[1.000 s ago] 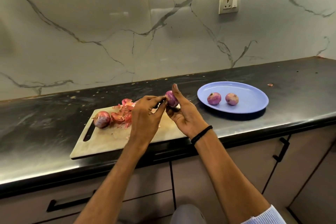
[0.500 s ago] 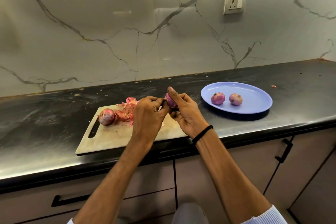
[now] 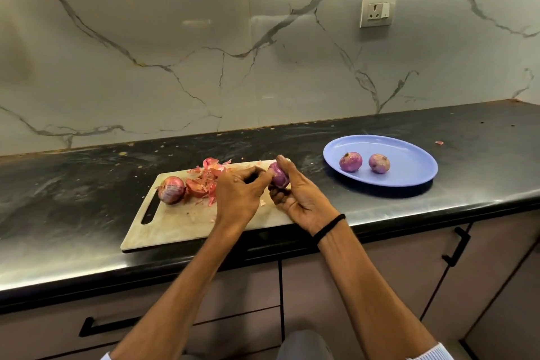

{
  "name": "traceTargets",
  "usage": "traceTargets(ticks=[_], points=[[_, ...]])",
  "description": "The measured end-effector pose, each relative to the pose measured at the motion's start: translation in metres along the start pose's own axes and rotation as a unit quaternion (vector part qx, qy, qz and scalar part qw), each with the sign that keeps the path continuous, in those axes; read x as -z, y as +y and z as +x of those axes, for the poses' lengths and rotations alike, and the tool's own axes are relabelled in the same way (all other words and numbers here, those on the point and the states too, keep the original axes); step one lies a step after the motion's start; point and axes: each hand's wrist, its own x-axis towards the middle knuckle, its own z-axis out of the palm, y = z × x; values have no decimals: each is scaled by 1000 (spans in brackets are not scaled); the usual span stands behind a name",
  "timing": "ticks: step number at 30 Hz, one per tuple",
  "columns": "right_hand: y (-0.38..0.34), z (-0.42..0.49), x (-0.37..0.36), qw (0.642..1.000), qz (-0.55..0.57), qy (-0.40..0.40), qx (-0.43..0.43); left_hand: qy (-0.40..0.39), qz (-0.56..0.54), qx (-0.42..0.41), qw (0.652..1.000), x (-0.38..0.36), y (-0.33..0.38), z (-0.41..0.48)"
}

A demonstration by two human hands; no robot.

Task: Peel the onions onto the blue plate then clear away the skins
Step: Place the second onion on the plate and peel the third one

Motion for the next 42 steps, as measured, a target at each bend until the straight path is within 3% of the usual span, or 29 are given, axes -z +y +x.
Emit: traceTargets(ticks=[4,10,18,25,30,42], points=[[2,3,4,1000,-5,8,-6,-27,-48,35,998,5,-7,-7],[5,6,0,997,-67,14,35,-38,104,-64,992,13,-8,-9],[9,11,2,975,-193,-4,106,-71,169,-60,981,24,-4,2],[12,17,3,963,-236,2,133,-114,320,-205,918,22,-8,4],[19,20,3,949,-273,-1,159,-134,378,-195,895,23,-10,-1],[19,22,7,960,-235,-9,148,-154,404,-136,891,12,0,2]])
